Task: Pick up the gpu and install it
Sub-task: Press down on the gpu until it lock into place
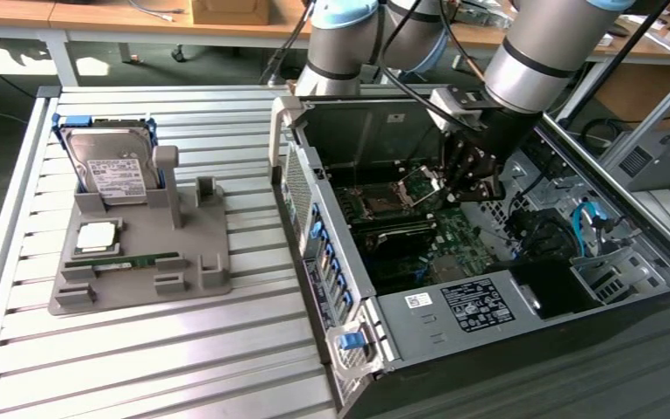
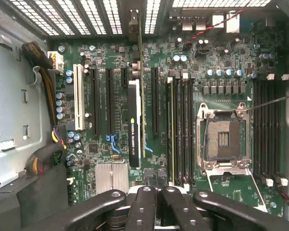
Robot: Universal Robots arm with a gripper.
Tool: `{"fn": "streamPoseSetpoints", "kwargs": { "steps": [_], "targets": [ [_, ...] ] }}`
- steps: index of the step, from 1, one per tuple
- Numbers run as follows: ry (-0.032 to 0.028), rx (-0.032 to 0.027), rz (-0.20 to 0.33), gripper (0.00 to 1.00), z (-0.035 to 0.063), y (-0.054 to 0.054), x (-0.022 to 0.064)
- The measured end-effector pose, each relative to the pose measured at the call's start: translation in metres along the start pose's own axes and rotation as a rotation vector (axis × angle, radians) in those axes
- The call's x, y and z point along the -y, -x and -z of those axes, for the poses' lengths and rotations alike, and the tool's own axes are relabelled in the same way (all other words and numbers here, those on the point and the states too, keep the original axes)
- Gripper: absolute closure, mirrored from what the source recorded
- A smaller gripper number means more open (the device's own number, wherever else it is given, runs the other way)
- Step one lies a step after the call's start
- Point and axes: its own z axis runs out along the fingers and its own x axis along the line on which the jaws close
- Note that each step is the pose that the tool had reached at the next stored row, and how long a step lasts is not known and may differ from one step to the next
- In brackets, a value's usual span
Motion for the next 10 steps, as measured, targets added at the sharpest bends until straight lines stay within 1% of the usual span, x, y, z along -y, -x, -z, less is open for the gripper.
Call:
{"fn": "streamPoseSetpoints", "kwargs": {
  "steps": [1,2,5,8,10],
  "targets": [
    [-0.0001,0.0003,0.0,0.9,-0.0006,0.0,-0.0047],
    [-0.0002,0.0002,0.0,0.9,-0.0017,0.0,-0.0167],
    [-0.0001,-0.0001,0.0,0.9,-0.0045,0.0,-0.0389],
    [-0.0001,0.0,0.0,0.9,-0.0084,-0.001,-0.0526],
    [-0.0001,0.0001,0.0,0.9,-0.0127,-0.001,-0.0626]
  ]
}}
